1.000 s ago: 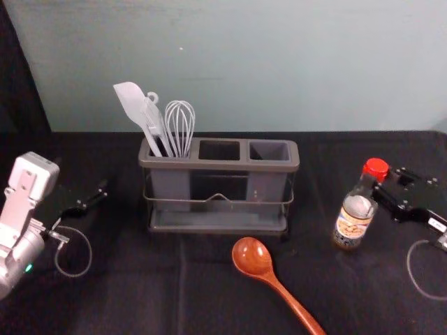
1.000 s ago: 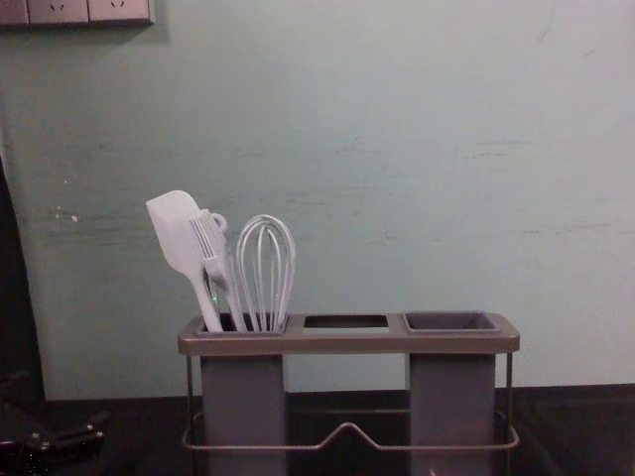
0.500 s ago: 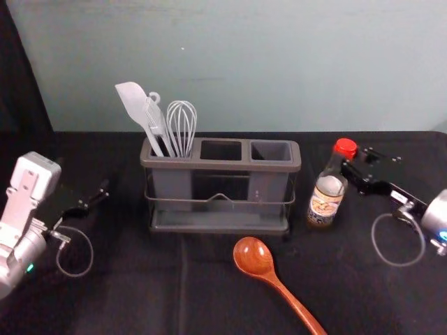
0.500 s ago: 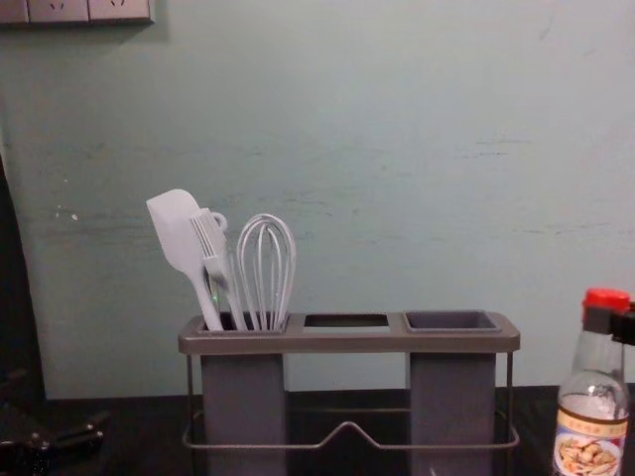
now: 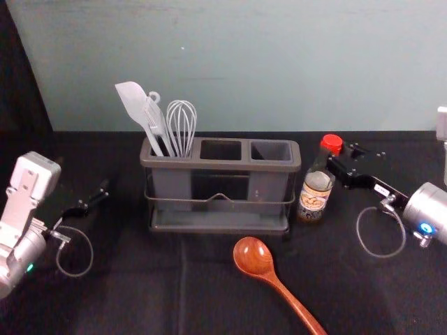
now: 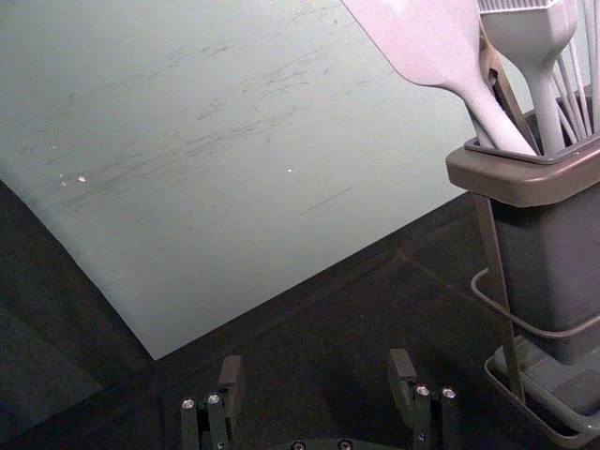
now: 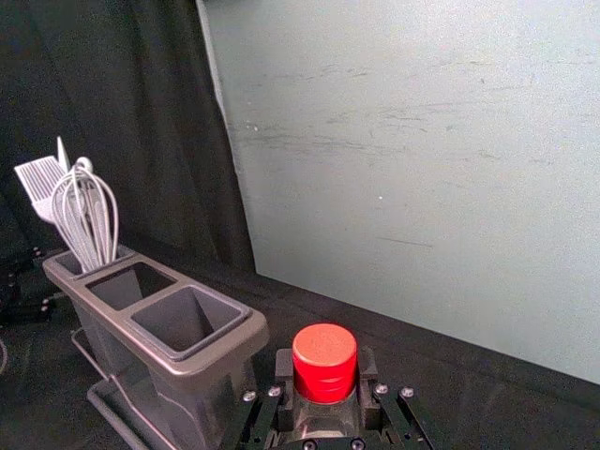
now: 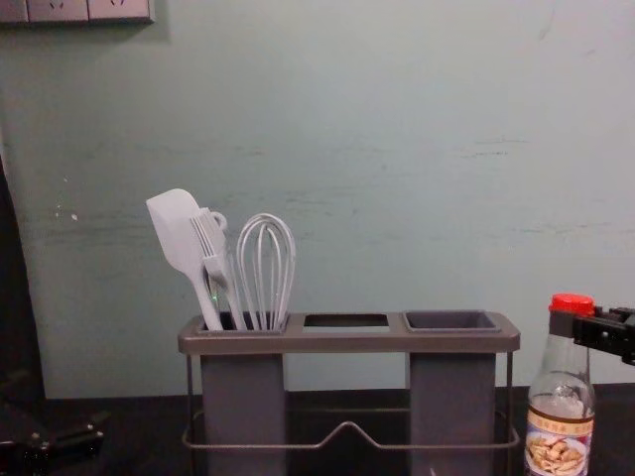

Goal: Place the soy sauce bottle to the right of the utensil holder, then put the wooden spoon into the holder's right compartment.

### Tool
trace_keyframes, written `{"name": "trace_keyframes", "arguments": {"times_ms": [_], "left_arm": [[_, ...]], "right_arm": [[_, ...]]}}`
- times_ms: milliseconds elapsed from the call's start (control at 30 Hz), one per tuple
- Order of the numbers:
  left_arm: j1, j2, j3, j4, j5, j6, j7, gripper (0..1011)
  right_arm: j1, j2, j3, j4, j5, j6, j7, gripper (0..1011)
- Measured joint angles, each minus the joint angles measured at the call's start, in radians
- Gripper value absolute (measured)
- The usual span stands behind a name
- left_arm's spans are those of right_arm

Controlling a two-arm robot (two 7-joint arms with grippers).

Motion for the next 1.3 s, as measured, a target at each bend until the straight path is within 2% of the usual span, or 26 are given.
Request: {"name": "trace_keyframes", "arguments": {"times_ms": [333, 600, 1033, 1300], "left_arm": [[0.000, 0.000, 0.000, 0.000, 0.000, 0.000, 0.000, 1012], [0.000, 0.000, 0.000, 0.000, 0.000, 0.000, 0.000, 1011], [0.000, 0.000, 0.000, 0.000, 0.000, 0.000, 0.000, 1012], [0.000, 0.000, 0.000, 0.000, 0.000, 0.000, 0.000, 1011]], "right_arm": [[0.013, -0.011, -0.014, 0.006, -0.035, 0.000, -0.008, 380], [0.013, -0.010, -0.014, 0.006, -0.034, 0.000, -0.008, 392], [0.012, -0.009, -0.013, 0.006, -0.033, 0.000, -0.007, 803], [0.012, -0.008, -0.013, 0.006, -0.032, 0.000, -0.007, 1002]]}}
